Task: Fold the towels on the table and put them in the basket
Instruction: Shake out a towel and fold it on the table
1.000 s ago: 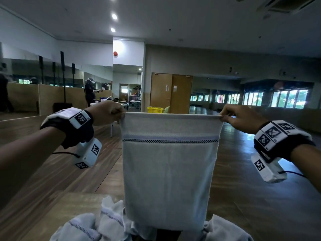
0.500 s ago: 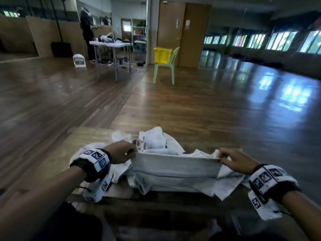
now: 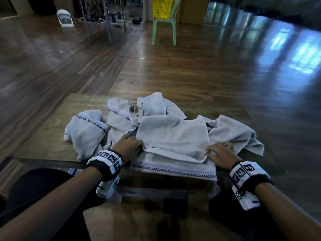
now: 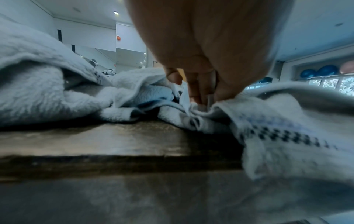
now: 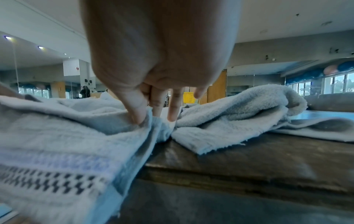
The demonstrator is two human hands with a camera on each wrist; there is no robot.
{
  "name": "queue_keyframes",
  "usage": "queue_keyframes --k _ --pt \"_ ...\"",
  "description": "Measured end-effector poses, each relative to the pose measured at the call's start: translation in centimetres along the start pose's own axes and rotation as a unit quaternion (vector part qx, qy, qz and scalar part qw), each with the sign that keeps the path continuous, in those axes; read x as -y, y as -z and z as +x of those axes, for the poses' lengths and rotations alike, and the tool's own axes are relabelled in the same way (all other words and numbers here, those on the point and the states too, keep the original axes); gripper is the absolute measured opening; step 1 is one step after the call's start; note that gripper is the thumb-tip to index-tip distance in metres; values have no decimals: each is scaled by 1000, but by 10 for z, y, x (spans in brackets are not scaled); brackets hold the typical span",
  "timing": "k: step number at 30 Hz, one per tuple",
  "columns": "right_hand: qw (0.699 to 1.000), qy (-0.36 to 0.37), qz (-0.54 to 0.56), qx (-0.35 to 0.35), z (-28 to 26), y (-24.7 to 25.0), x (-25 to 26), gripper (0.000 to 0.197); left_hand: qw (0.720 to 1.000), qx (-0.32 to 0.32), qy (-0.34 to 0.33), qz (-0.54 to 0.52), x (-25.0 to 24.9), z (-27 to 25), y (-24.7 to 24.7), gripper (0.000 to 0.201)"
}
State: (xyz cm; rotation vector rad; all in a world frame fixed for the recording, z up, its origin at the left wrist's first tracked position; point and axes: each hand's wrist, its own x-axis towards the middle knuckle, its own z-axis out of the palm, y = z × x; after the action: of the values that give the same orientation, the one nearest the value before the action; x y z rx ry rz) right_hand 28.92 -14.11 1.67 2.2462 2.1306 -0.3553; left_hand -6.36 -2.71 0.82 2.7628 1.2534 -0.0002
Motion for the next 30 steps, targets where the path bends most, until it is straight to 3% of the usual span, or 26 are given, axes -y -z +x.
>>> queue_keyframes --k 4,12,14,16,19,22,27,30 --pt "1000 15 1 14 -5 5 0 14 999 28 -17 9 0 -8 11 23" --pt "996 18 10 91 -5 22 6 23 985 158 -36 -53 -1 -6 28 20" --pt "994 15 25 105 1 29 5 22 987 140 -45 -64 0 2 32 20" --pt "994 16 46 95 10 38 2 20 994 75 -43 -63 5 14 38 18" --pt "995 6 89 33 29 52 -3 12 997 -28 -15 -71 16 40 43 15" --pt "992 -17 116 -41 58 58 -8 14 995 -77 16 -62 25 68 45 18" --pt "991 -48 103 -65 110 52 -24 22 997 -50 48 16 31 109 36 24" --pt "995 -66 41 -68 127 51 -24 11 998 -10 57 32 37 125 30 23"
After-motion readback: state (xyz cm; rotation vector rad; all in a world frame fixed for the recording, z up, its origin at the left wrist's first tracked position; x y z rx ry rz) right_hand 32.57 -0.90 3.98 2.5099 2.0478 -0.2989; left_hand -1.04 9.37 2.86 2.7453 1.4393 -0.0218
